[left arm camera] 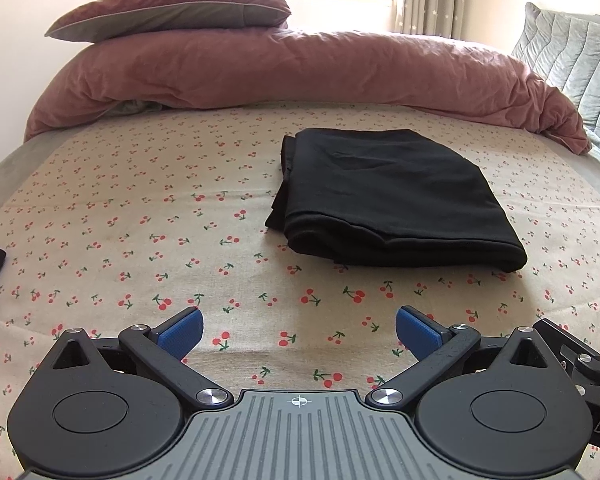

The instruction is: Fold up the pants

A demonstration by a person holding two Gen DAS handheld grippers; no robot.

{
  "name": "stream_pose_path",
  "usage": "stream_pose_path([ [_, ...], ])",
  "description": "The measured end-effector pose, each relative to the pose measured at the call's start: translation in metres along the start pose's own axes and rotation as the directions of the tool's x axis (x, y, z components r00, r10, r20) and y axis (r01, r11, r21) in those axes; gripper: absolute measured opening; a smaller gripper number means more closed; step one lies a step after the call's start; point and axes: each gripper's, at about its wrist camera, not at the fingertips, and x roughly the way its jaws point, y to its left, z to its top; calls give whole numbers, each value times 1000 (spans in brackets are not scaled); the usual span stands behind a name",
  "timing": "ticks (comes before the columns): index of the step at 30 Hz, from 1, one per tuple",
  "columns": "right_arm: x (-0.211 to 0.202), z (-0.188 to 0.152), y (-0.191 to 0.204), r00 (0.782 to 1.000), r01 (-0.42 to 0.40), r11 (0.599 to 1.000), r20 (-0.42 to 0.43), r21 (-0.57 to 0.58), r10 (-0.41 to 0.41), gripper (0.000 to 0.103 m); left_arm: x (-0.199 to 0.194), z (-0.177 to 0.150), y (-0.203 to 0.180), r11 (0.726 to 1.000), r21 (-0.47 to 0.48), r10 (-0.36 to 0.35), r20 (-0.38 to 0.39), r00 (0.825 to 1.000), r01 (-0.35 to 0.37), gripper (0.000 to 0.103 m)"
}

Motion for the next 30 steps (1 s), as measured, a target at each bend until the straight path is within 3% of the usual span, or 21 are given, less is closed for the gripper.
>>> stream_pose_path([
  [30, 1, -1, 6, 1000, 6, 1000, -4, -25, -6, 95, 4, -1, 0, 1000, -12, -11, -35, 999, 11, 103],
])
